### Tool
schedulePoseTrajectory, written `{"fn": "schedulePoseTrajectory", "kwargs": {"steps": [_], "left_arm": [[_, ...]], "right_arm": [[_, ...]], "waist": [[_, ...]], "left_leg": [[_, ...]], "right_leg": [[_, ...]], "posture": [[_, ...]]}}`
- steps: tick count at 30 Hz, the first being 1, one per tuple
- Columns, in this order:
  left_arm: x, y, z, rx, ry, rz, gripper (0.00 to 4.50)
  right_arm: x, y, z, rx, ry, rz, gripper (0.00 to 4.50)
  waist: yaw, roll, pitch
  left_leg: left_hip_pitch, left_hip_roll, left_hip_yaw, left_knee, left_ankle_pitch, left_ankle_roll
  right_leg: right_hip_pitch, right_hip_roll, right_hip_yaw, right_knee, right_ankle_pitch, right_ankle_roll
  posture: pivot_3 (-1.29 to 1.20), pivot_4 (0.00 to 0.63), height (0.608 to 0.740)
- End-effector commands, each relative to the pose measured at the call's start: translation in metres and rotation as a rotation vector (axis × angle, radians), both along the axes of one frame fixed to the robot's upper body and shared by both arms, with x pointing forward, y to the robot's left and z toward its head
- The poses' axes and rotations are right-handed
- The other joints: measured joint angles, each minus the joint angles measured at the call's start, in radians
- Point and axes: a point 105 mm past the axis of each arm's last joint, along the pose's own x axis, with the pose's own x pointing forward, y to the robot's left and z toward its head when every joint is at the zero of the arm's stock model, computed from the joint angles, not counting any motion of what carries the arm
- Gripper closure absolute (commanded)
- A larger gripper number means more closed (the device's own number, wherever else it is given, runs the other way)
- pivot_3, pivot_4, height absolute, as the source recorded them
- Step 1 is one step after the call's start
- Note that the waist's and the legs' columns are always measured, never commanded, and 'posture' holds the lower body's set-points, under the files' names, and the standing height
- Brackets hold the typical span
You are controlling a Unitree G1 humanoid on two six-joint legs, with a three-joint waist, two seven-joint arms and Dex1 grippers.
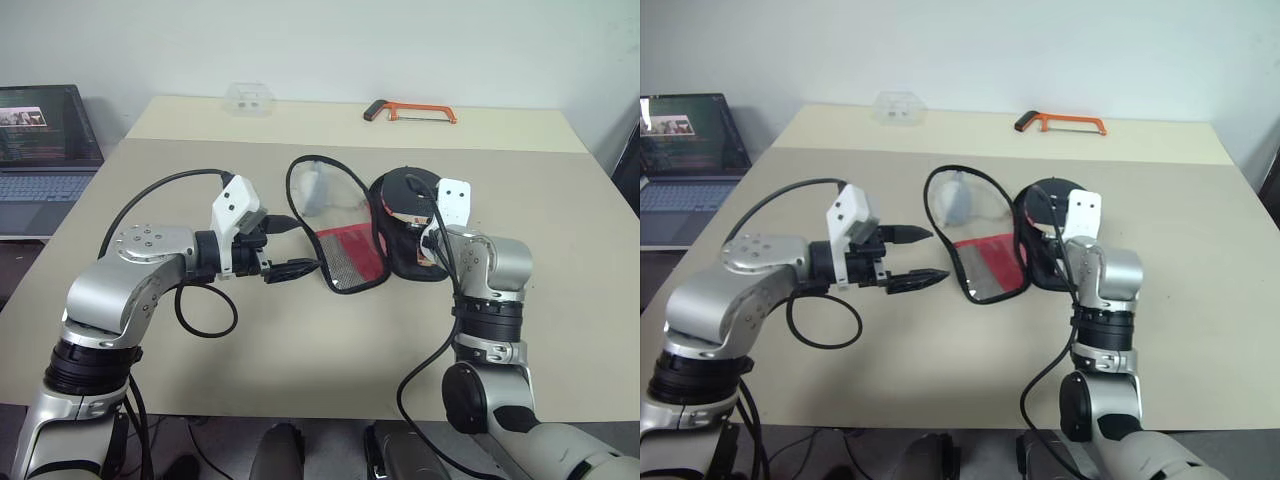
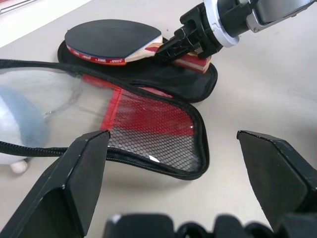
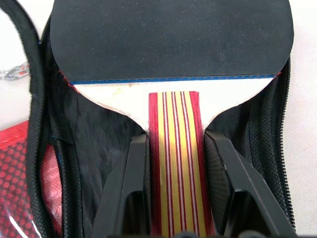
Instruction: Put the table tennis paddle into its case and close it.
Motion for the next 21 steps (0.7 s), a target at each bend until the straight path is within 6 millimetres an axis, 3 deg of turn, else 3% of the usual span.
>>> {"fn": "schedulePoseTrajectory", "kwargs": {"steps": [1,21], "left_arm": [[-0.0038,-0.0006,0.0122,0.001,-0.053,-0.017,0.0],[-0.005,-0.0009,0.0115,0.009,-0.053,-0.016,0.0]], "right_arm": [[0.0002,0.0002,0.0092,-0.01,-0.054,-0.007,3.4],[0.0063,0.0083,0.0011,0.028,-0.03,0.01,3.4]], "waist": [[0.0,0.0,0.0],[0.0,0.0,0.0]], "left_leg": [[0.0,0.0,0.0,0.0,0.0,0.0],[0.0,0.0,0.0,0.002,0.0,0.0]], "right_leg": [[0.0,0.0,0.0,0.0,0.0,0.0],[0.0,0.0,0.0,0.001,0.0,0.0]], "posture": [[0.0,0.15,0.74],[0.0,0.15,0.74]]}}
